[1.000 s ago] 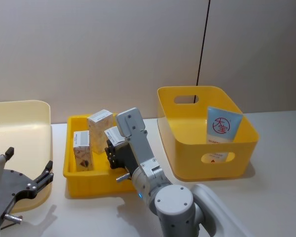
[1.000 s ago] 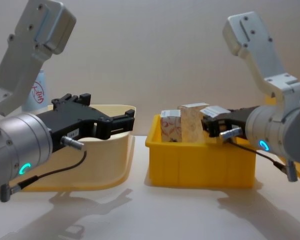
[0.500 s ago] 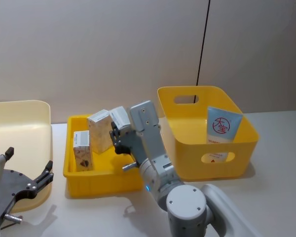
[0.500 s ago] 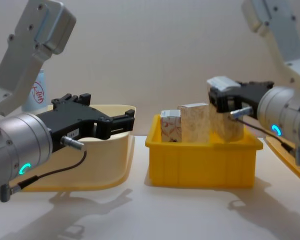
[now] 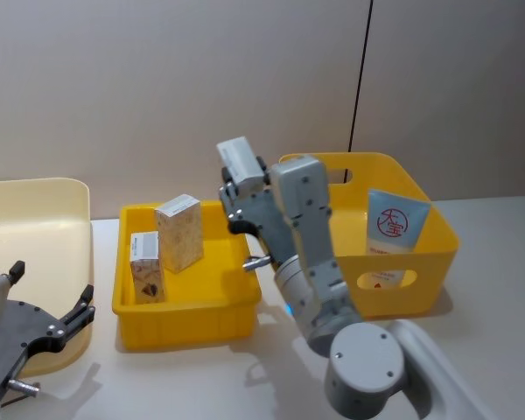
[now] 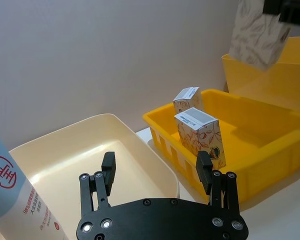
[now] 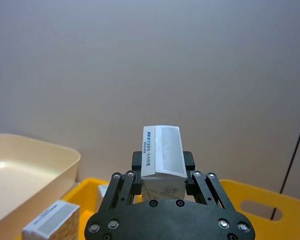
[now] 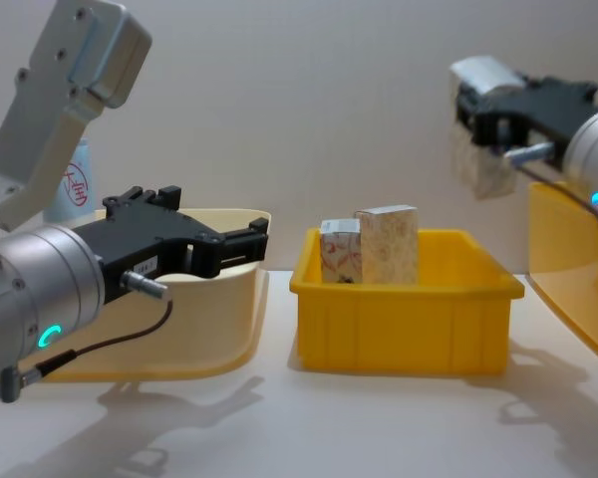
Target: Bimanual collaborative sorting of washing and personal care products
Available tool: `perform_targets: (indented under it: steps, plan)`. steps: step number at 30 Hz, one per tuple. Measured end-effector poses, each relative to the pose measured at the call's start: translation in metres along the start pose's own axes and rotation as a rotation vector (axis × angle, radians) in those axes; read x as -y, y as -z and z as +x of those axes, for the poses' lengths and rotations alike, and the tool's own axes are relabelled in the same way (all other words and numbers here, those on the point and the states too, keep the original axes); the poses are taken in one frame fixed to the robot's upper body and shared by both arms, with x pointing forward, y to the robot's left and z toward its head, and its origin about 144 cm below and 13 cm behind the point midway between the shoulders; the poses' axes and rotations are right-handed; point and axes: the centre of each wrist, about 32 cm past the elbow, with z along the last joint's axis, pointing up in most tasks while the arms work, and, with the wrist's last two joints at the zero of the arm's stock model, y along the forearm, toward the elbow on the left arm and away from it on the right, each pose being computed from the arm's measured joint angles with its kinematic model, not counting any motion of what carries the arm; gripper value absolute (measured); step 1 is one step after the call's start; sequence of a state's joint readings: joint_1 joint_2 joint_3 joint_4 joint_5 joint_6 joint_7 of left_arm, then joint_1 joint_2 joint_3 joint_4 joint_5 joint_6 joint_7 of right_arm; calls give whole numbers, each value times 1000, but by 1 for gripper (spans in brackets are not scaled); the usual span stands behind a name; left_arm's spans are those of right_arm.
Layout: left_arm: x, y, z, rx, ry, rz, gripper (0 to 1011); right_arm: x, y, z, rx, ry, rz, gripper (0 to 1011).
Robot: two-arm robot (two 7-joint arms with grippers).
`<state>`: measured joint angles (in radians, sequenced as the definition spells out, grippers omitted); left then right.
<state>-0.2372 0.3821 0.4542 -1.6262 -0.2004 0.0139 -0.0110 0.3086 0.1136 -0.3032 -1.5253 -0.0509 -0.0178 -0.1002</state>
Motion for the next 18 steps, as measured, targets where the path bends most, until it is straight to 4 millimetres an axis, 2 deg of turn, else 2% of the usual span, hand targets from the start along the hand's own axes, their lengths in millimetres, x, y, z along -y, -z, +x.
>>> perform_targets:
  steps: [7, 18]
  plan:
    - [0, 0, 0, 0, 0, 0, 1003, 8, -5, 18, 1, 65, 91, 450]
    - [0, 0, 0, 0, 0, 0, 1003, 36, -8, 41, 11, 188, 139, 450]
